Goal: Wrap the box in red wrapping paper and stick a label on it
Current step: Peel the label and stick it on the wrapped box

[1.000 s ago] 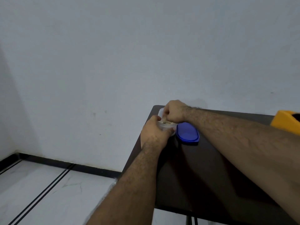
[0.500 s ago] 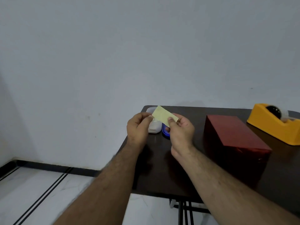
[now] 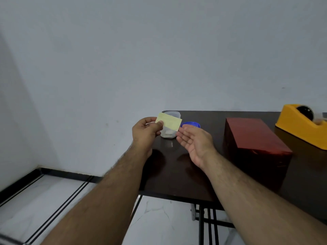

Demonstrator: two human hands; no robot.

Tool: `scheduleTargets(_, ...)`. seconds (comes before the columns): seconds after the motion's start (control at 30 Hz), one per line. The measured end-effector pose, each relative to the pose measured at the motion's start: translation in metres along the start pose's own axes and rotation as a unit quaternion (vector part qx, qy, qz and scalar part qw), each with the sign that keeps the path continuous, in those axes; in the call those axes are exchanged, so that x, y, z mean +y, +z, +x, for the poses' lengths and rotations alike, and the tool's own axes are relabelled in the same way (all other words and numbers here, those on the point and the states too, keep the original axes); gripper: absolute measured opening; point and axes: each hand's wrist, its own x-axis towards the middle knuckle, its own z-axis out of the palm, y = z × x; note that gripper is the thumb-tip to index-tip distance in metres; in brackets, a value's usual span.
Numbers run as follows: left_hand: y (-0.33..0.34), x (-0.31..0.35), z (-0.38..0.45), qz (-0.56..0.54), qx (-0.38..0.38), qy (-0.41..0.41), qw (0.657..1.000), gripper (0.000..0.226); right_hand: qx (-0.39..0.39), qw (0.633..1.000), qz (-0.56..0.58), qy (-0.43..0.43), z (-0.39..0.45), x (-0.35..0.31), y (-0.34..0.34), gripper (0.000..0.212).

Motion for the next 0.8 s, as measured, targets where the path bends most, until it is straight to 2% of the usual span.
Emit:
scheduleTargets(0.23, 0.003, -0.003, 0.001, -0.042, 0.008, -0.014, 0.999, 0.025, 0.014, 0.994, -0.097, -0.044, 0.002, 0.008, 0.002, 0.028)
scheduleTargets(0.47, 0.003, -0.002, 0.0, -0.054, -0.038, -0.035, 0.997, 0.03, 0.023, 0.992, -0.112, -0.056, 0.005, 0.009, 0.002, 0.027)
scheduleTargets(0.6, 0.006, -0.001, -0.004, -0.007, -0.034, -0.015, 0.999, 0.034, 0.035, 0.991, -0.113, -0.07, 0.005, 0.011, 0.002, 0.026)
scheduleTargets(0.67, 0.007, -0.002, -0.005, 0.06, -0.017, 0.047, 0.997, 0.038, 0.049, 0.987, -0.118, -0.093, 0.005, 0.012, 0.004, 0.027)
scheduleTargets(0.7, 0.007, -0.003, -0.006, 0.116, -0.002, 0.106, 0.988, 0.037, 0.062, 0.985, -0.118, -0.109, 0.005, 0.012, 0.004, 0.028)
scheduleTargets(0.77, 0.008, -0.003, -0.011, 0.236, 0.018, 0.259, 0.937, 0.027, 0.102, 0.975, -0.135, -0.144, 0.004, 0.011, 0.005, 0.032)
scheduleTargets(0.8, 0.009, -0.003, -0.013, 0.273, 0.003, 0.328, 0.904, 0.018, 0.117, 0.968, -0.152, -0.162, 0.003, 0.011, 0.004, 0.035)
